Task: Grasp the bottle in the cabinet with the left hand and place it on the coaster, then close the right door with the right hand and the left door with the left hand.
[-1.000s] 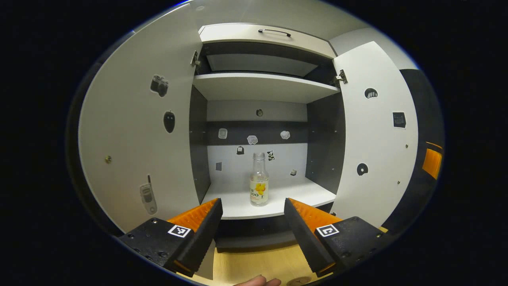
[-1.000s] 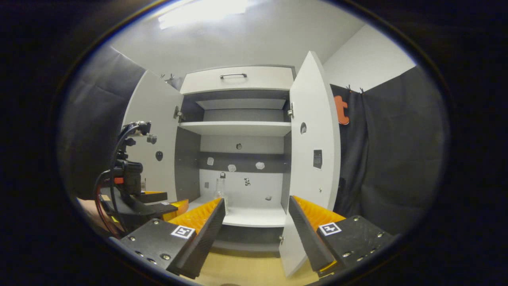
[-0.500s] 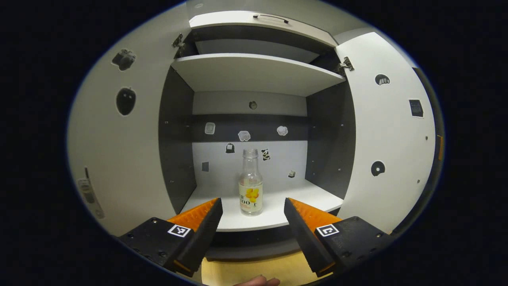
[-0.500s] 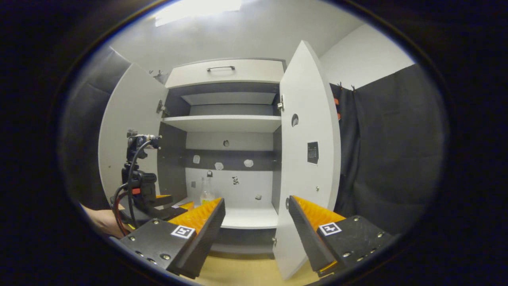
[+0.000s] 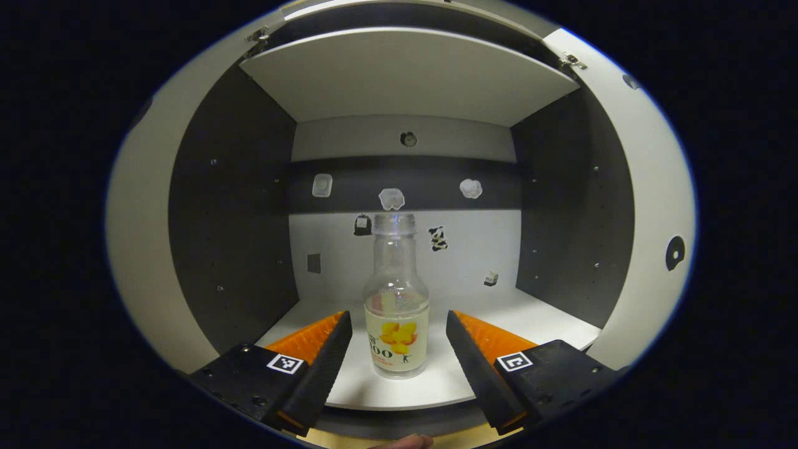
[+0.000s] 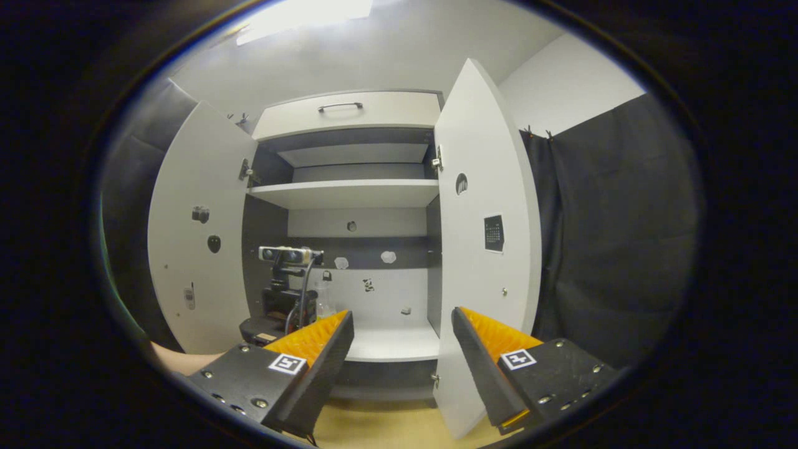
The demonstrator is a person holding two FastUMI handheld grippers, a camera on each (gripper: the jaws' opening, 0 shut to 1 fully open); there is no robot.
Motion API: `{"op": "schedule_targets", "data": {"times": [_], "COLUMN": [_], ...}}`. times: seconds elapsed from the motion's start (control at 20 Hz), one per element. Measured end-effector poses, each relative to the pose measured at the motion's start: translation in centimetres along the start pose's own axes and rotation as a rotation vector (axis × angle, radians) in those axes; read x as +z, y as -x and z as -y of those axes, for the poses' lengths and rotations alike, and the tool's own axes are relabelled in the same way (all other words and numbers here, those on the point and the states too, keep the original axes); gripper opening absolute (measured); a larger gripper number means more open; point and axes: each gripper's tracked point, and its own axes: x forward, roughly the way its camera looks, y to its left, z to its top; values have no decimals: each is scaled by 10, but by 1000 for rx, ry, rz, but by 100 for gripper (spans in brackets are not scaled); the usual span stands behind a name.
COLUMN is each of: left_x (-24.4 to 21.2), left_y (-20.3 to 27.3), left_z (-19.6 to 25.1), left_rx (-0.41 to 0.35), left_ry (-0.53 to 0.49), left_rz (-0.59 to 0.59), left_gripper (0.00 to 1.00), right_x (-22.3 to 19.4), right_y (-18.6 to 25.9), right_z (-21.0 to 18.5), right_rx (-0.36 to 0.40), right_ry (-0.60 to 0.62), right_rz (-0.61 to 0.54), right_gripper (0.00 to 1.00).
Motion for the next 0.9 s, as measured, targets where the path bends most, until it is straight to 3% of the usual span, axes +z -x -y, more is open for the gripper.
{"op": "schedule_targets", "data": {"times": [0.3,0.4,0.45,0.5,0.9], "left_x": [-8,-4,-4,1,32], "left_y": [-41,-45,-41,-34,91], "left_z": [-8,-5,-1,1,37], "left_rx": [43,13,-5,-25,-199], "left_ry": [-19,-18,1,33,59], "left_rz": [-8,-27,-44,-51,-11], "left_gripper": [96,96,89,80,79], "right_x": [-10,-11,-12,-12,-9], "right_y": [33,53,65,78,209], "right_z": [11,15,17,18,52], "right_rx": [-51,-74,-85,-98,-239], "right_ry": [-8,-10,-15,-22,-106], "right_rz": [-18,-18,-21,-23,-36], "right_gripper": [98,98,98,98,98]}}
